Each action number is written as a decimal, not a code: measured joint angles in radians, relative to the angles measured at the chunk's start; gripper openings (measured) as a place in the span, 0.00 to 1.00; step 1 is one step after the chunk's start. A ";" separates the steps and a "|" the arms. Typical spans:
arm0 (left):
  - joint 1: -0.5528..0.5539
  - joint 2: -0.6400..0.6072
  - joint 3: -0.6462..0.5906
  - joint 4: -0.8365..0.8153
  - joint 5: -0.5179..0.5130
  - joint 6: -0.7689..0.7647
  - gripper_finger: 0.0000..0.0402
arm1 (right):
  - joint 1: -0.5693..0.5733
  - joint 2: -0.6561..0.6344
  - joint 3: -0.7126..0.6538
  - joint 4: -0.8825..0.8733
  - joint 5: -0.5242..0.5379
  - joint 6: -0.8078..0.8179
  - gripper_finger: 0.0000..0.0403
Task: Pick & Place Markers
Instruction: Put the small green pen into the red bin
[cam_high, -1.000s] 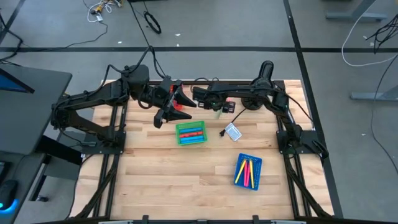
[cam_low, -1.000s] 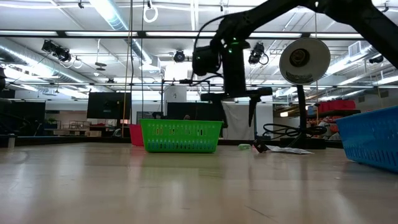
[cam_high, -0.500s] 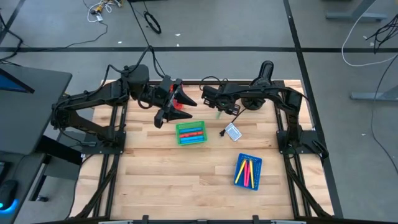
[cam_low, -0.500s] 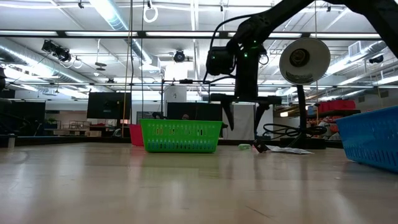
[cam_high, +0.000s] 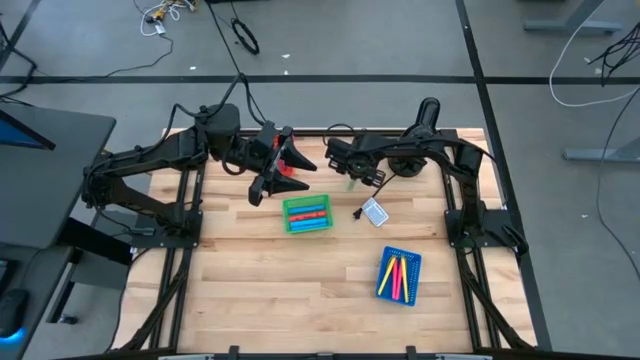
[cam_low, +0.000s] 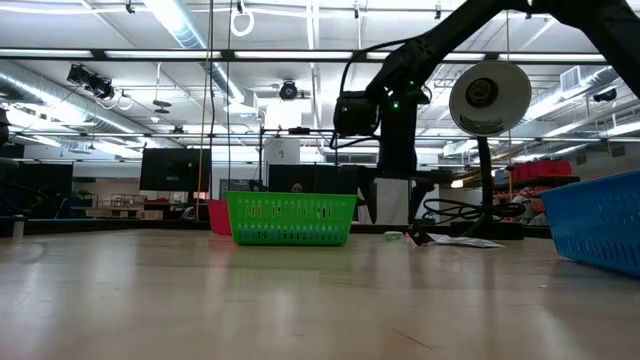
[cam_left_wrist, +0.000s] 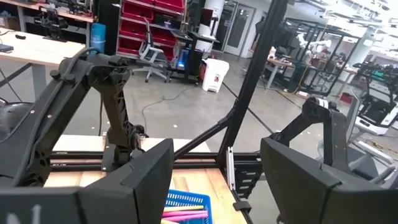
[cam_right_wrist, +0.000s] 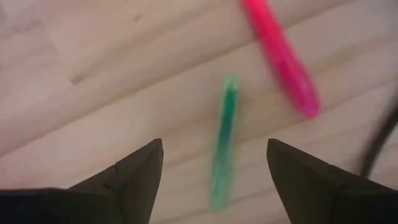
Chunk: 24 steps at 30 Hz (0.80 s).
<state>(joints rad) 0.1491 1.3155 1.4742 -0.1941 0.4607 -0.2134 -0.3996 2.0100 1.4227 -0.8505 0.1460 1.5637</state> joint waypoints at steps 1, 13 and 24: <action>0.000 0.000 0.000 -0.001 0.000 0.000 0.62 | 0.001 0.001 -0.004 0.008 -0.007 0.002 0.71; 0.000 0.000 0.000 -0.008 0.000 0.000 0.62 | 0.008 0.030 -0.031 0.066 -0.029 0.055 0.71; 0.000 0.000 0.000 -0.028 0.000 0.000 0.62 | 0.032 0.056 -0.027 0.040 -0.020 0.095 0.71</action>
<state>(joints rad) 0.1490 1.3159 1.4738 -0.2217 0.4610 -0.2139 -0.3672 2.0663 1.3960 -0.8100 0.1261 1.6589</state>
